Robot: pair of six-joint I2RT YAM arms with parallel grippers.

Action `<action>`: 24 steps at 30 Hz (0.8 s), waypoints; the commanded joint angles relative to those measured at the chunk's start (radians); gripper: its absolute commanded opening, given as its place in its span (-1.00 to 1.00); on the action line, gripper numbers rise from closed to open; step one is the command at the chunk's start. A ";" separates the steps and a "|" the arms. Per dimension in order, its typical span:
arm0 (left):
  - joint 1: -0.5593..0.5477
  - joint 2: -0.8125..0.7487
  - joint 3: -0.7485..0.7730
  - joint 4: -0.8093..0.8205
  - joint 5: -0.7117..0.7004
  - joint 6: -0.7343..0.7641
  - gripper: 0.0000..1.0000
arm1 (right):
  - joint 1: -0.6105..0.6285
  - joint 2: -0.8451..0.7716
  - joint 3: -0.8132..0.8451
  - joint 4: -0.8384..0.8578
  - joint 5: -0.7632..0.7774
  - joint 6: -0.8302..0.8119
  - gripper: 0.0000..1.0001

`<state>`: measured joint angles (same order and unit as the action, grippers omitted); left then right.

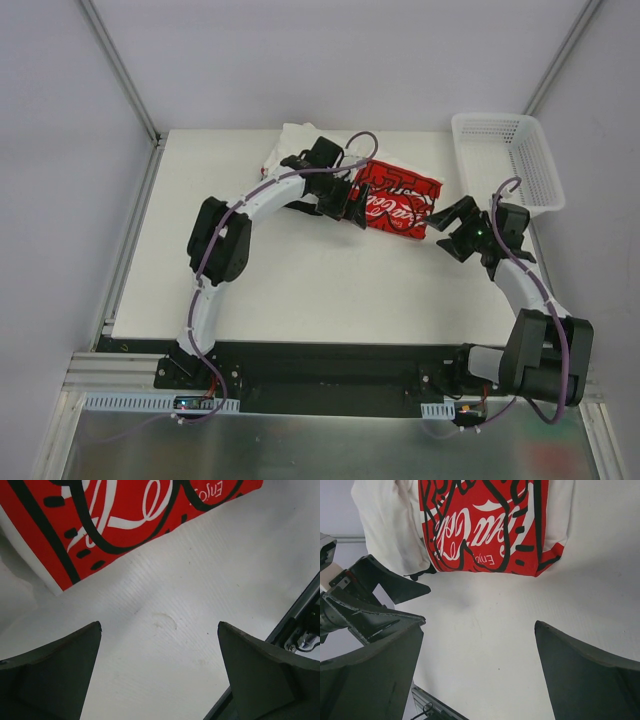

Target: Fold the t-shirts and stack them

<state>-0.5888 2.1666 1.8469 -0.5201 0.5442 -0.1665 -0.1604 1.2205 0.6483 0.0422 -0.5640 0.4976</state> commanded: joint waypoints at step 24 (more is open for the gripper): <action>0.078 0.133 0.156 -0.044 0.025 0.044 0.98 | 0.024 0.395 0.051 0.308 0.029 0.081 0.93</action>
<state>-0.5346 2.2871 1.9514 -0.5453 0.5430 -0.1566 -0.1589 1.5936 0.6468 0.2897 -0.5598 0.5758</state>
